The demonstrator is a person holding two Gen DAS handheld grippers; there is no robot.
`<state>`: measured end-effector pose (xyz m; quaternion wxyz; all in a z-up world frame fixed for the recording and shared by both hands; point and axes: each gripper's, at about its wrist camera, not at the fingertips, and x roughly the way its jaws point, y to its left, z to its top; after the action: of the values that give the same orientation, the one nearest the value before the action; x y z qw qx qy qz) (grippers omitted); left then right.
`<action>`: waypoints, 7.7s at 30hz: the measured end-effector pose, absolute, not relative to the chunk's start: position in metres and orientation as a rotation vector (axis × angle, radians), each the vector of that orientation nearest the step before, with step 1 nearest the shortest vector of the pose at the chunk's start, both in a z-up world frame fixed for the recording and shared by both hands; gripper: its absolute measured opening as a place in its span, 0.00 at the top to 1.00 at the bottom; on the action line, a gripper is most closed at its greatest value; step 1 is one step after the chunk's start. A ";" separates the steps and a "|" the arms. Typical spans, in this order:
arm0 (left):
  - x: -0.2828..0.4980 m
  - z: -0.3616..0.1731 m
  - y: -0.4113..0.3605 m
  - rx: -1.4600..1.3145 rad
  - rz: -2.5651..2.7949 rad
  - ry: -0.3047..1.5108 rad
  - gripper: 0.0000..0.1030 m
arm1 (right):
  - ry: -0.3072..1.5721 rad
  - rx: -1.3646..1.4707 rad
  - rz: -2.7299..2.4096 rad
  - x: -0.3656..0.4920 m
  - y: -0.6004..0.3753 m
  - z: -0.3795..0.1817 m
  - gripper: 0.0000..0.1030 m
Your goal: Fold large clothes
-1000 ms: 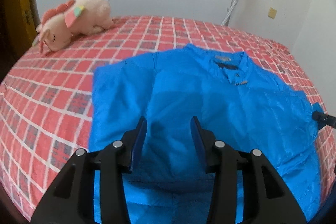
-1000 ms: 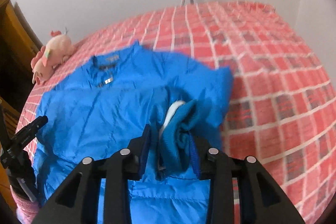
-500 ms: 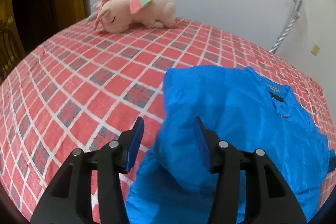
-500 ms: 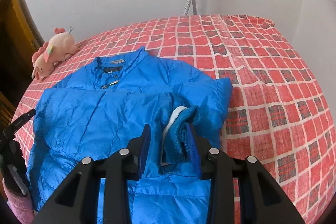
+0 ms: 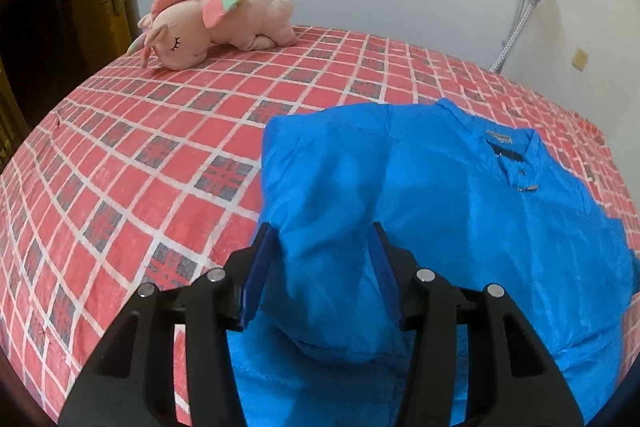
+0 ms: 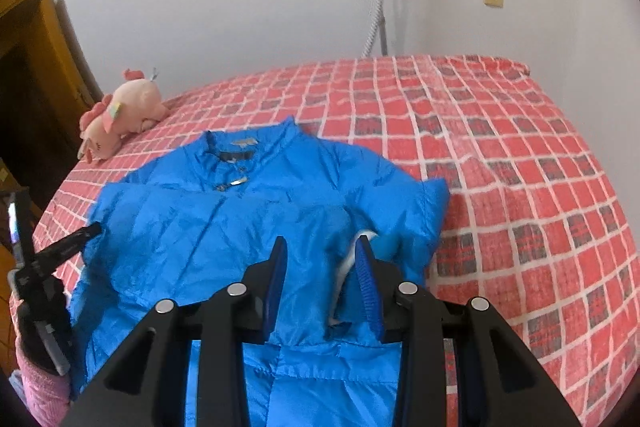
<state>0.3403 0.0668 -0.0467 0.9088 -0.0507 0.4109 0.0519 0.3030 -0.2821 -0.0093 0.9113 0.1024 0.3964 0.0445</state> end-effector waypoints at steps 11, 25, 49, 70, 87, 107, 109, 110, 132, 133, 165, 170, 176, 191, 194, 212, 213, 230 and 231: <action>0.340 -0.052 0.054 -0.076 0.070 0.855 0.50 | 0.999 0.142 0.024 0.337 -0.266 -0.073 0.65; 0.321 -0.025 0.040 -0.070 -0.019 0.771 0.50 | 0.909 0.173 0.048 0.318 -0.269 -0.039 0.62; 0.333 -0.062 0.015 0.033 -0.075 0.855 0.50 | 0.949 0.164 0.024 0.325 -0.263 -0.061 0.61; 0.219 -0.026 0.080 0.126 -0.076 0.915 0.30 | 0.973 0.142 0.127 0.203 -0.283 -0.040 0.49; 0.077 -0.069 0.116 0.127 -0.067 1.094 0.18 | 1.068 0.082 0.171 0.044 -0.269 -0.063 0.33; 0.062 -0.085 0.105 -0.056 -0.219 1.156 0.62 | 1.135 0.207 0.305 0.040 -0.258 -0.096 0.75; 0.060 -0.083 0.102 -0.039 -0.208 1.138 0.76 | 1.118 0.214 0.315 0.039 -0.260 -0.093 0.82; 0.059 -0.081 0.101 -0.036 -0.205 1.128 0.82 | 1.112 0.222 0.320 0.038 -0.261 -0.091 0.85; 0.093 0.034 0.094 -0.097 -0.330 0.825 0.91 | 0.807 0.299 0.415 0.074 -0.290 0.031 0.91; 0.101 0.042 0.093 -0.096 -0.333 0.803 0.91 | 0.795 0.310 0.416 0.084 -0.294 0.038 0.91; 0.453 -0.006 0.059 -0.158 -0.221 0.912 0.89 | 1.054 0.547 0.215 0.431 -0.359 -0.022 0.91; 0.476 -0.037 0.057 -0.146 -0.204 0.971 0.85 | 1.090 0.578 0.216 0.449 -0.363 -0.049 0.85; 0.465 -0.026 0.064 -0.162 -0.272 0.968 0.73 | 1.048 0.583 0.282 0.433 -0.367 -0.039 0.61; 0.402 -0.034 0.088 -0.034 -0.213 0.932 0.42 | 1.096 0.326 0.210 0.401 -0.347 -0.057 0.43; 0.399 -0.037 0.084 -0.029 -0.200 0.920 0.69 | 1.085 0.270 0.187 0.399 -0.338 -0.059 0.77; 0.441 -0.045 0.064 0.017 -0.084 0.851 0.91 | 0.985 0.404 0.100 0.444 -0.359 -0.065 0.93; 0.443 -0.051 0.066 0.010 -0.089 0.863 0.91 | 0.996 0.411 0.104 0.445 -0.360 -0.074 0.93; 0.395 -0.003 0.054 -0.037 -0.047 0.777 0.74 | 0.821 0.253 -0.006 0.379 -0.312 -0.018 0.75; 0.388 0.002 0.040 -0.029 -0.075 0.769 0.74 | 0.819 0.231 -0.011 0.375 -0.298 -0.015 0.75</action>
<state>0.3878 0.0400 0.0021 0.9263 -0.0142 0.3748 -0.0364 0.3753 -0.2982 -0.0153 0.9109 0.1118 0.3972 -0.0051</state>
